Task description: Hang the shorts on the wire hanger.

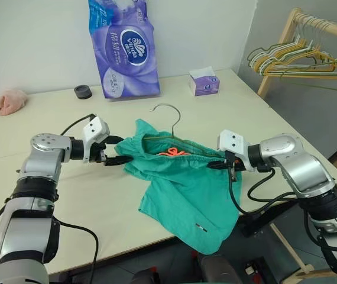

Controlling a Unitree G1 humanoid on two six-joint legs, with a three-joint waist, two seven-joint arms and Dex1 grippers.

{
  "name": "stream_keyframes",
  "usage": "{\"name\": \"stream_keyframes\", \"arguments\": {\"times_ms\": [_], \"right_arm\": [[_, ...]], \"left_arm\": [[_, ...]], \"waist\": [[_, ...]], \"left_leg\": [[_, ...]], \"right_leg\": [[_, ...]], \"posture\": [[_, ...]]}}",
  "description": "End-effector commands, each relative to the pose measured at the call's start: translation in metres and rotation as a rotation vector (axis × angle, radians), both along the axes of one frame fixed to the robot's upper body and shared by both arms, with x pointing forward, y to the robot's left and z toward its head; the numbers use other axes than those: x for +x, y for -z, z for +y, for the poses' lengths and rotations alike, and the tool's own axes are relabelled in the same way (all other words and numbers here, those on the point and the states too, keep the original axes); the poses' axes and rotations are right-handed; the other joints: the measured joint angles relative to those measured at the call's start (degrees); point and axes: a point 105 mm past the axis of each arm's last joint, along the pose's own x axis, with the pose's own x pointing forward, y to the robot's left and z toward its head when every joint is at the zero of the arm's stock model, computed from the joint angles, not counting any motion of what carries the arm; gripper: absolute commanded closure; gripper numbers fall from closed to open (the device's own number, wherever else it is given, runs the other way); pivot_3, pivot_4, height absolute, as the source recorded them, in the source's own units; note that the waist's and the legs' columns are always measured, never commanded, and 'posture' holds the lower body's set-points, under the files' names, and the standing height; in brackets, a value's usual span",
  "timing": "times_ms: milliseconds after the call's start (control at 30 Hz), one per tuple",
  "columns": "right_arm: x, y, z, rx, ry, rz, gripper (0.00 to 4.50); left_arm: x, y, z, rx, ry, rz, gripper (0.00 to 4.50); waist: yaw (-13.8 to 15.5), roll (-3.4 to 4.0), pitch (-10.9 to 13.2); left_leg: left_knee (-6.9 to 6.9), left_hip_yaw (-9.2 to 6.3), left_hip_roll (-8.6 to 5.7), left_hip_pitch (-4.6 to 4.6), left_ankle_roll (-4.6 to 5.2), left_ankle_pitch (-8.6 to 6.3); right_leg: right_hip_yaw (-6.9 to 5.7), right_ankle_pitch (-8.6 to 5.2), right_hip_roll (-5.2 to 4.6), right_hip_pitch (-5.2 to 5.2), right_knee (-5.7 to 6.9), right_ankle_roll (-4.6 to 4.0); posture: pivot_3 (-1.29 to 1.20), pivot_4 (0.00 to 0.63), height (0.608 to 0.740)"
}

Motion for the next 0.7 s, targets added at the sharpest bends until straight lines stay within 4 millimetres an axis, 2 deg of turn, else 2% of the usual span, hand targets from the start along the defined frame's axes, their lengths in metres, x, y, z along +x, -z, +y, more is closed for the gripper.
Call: {"name": "stream_keyframes", "arguments": {"times_ms": [33, 67, 433, 467, 700], "right_arm": [[-0.002, -0.022, 0.003, 0.031, -0.028, -0.055, 4.50], [-0.002, -0.022, 0.003, 0.031, -0.027, -0.055, 4.50], [-0.001, -0.018, -0.004, 0.021, -0.001, -0.048, 4.50], [-0.001, -0.018, -0.005, 0.019, 0.002, -0.047, 4.50], [-0.011, -0.012, -0.018, 0.001, 0.010, -0.009, 4.50]], "left_arm": [[0.005, -0.013, -0.005, -0.019, 0.015, -0.044, 0.70], [0.005, -0.013, -0.006, -0.029, 0.014, -0.041, 0.85], [0.018, -0.025, -0.005, -0.153, -0.088, -0.071, 4.29], [0.019, -0.025, -0.004, -0.158, -0.099, -0.075, 4.49], [0.027, -0.020, 0.017, -0.114, -0.235, -0.096, 4.49]], "waist": [[0.0, 0.00, 0.0], [-0.1, 0.00, 0.0], [-0.3, 0.00, 0.0], [-0.3, 0.00, 0.0], [-0.3, -0.01, 0.0]], "left_leg": [[0.00, 0.00, 0.00, 0.00, 0.00, 0.00], [0.00, 0.00, 0.00, 0.00, 0.00, 0.00], [-0.01, -0.01, 0.02, 0.00, 0.00, 0.00], [-0.01, -0.01, 0.02, 0.00, 0.00, 0.00], [-0.01, -0.02, 0.02, 0.00, 0.00, 0.00]], "right_leg": [[-0.01, 0.00, 0.00, 0.00, 0.00, 0.00], [0.00, 0.00, 0.00, 0.00, 0.00, 0.00], [-0.01, 0.00, 0.00, 0.00, 0.00, 0.00], [-0.01, 0.00, 0.00, 0.00, 0.00, 0.00], [-0.01, 0.00, 0.00, 0.00, -0.01, 0.00]], "posture": [[-0.24, 0.044, 0.740], [-0.24, 0.044, 0.740], [-0.24, 0.044, 0.740], [-0.24, 0.044, 0.740], [-0.24, 0.047, 0.740]]}}
